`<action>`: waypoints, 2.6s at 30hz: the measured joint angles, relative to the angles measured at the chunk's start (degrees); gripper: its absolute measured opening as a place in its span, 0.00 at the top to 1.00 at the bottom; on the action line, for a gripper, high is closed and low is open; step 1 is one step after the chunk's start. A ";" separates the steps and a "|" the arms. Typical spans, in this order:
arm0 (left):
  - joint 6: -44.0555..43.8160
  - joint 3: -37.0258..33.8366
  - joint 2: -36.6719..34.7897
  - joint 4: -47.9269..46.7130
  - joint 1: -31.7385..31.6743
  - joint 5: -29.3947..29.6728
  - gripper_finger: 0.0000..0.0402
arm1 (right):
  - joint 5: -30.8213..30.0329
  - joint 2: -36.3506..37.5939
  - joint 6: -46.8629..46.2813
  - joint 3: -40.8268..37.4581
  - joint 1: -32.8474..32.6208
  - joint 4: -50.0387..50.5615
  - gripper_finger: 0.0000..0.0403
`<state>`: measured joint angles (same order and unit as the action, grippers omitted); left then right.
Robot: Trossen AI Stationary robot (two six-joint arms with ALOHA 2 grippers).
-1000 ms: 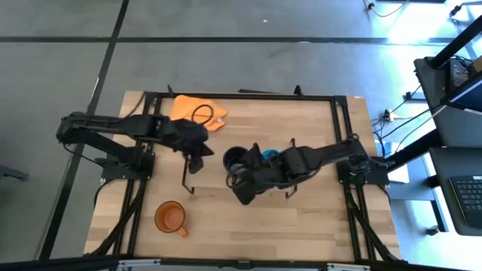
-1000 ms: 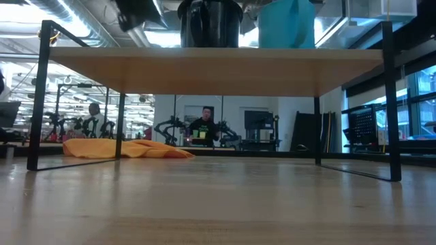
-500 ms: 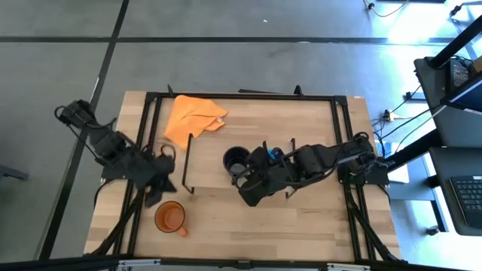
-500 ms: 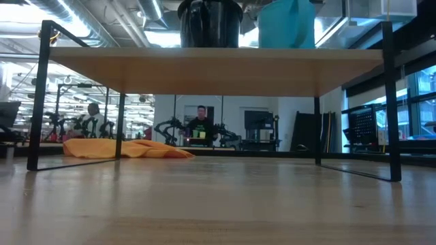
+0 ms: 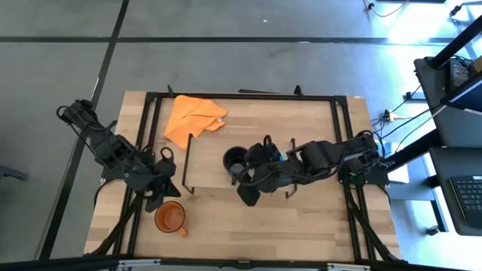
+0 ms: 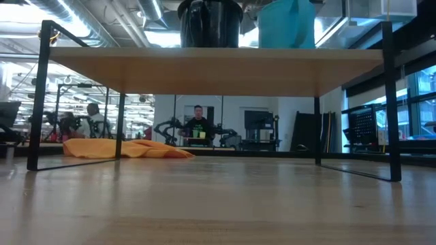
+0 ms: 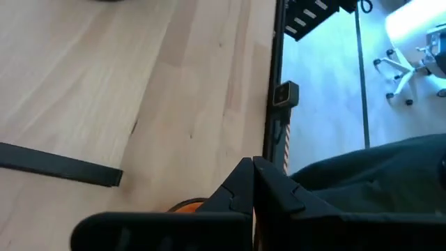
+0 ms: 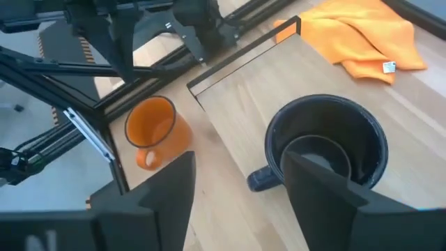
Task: Stack small to large cups/mugs on shelf
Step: Put the orange cup on the shelf
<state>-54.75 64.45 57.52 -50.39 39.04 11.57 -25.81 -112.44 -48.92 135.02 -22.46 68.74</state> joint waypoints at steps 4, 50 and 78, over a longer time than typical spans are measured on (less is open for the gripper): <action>0.86 0.00 0.02 -3.91 -0.82 0.08 1.00 | -0.06 0.06 -0.20 -0.02 0.00 0.01 0.46; -18.24 -22.07 2.60 -2.22 10.85 -2.87 0.60 | -0.10 1.00 -3.29 -0.07 0.68 5.56 0.46; -20.13 -28.65 2.58 6.16 10.85 -3.92 0.75 | -0.10 1.00 -3.24 -0.04 0.68 7.51 0.46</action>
<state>-74.88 35.79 60.10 -44.23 49.89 7.65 -25.91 -111.44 -52.16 134.98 -21.78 76.25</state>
